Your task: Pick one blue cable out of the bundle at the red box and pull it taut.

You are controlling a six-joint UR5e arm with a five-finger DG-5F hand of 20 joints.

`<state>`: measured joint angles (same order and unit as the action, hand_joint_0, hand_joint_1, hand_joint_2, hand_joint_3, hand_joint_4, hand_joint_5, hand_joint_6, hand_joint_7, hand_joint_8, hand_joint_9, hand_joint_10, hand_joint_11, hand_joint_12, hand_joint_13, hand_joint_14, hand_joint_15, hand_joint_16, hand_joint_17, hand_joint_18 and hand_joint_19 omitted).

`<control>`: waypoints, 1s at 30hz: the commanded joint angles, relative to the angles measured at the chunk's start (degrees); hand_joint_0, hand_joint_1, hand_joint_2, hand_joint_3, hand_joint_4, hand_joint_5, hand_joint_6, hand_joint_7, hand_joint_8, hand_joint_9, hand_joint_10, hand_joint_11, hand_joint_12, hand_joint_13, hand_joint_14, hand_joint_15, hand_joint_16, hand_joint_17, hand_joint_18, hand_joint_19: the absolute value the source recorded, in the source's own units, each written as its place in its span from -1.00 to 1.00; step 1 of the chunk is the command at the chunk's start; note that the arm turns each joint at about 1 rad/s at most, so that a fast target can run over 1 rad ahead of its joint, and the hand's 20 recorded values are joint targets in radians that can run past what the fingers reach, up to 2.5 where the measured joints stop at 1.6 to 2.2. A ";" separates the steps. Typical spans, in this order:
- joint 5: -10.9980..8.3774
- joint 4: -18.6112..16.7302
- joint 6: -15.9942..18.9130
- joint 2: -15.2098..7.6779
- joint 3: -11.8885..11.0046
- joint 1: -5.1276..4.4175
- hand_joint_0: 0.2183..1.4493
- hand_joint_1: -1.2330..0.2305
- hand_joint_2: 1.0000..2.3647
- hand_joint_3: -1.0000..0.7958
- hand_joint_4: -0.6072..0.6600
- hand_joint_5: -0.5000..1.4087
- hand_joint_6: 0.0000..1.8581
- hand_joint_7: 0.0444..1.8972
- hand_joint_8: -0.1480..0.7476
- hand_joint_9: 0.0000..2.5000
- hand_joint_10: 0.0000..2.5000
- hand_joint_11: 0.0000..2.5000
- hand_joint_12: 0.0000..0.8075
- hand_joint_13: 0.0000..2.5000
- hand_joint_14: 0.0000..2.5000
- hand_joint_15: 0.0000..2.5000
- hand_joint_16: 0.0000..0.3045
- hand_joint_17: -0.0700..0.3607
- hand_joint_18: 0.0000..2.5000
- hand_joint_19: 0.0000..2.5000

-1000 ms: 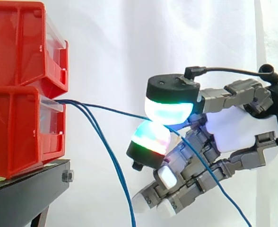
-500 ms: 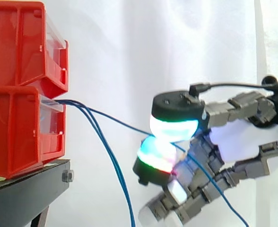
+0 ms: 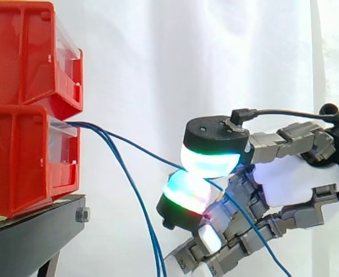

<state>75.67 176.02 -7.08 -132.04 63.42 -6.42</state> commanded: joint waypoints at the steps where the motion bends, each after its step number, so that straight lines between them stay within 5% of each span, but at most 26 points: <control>1: 0.10 -1.29 -0.22 0.02 0.04 0.01 -0.29 -0.50 -0.97 0.10 -0.28 -0.63 -0.02 0.29 0.03 -0.25 -0.99 -0.34 -0.19 -0.60 -0.99 -0.86 -0.68 -0.17 -0.64 -0.84; 6: 0.10 -1.64 -0.30 -0.06 0.13 -0.17 -0.29 -0.50 -0.97 0.11 -0.30 -0.63 -0.01 0.29 0.03 -0.25 -0.99 -0.34 -0.19 -0.60 -0.99 -0.86 -0.68 -0.17 -0.64 -0.84; 20: 0.89 -7.71 0.93 0.02 5.75 -0.35 -0.29 -0.49 -0.97 0.10 -0.29 -0.63 -0.01 0.27 0.02 -0.26 -0.99 -0.35 -0.19 -0.60 -0.99 -0.86 -0.68 -0.16 -0.64 -0.84; 27: 2.47 -19.49 3.83 0.02 8.65 -0.43 -0.29 -0.49 -0.97 0.11 -0.29 -0.63 -0.01 0.27 0.04 -0.26 -0.99 -0.36 -0.19 -0.61 -0.99 -0.86 -0.68 -0.16 -0.64 -0.84; 30: 2.29 -21.24 3.65 0.02 8.65 -0.52 -0.29 -0.49 -0.97 0.10 -0.29 -0.63 -0.01 0.27 0.04 -0.26 -0.99 -0.36 -0.19 -0.61 -0.99 -0.86 -0.68 -0.16 -0.64 -0.84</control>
<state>77.98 158.52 -3.43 -132.02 71.84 -6.89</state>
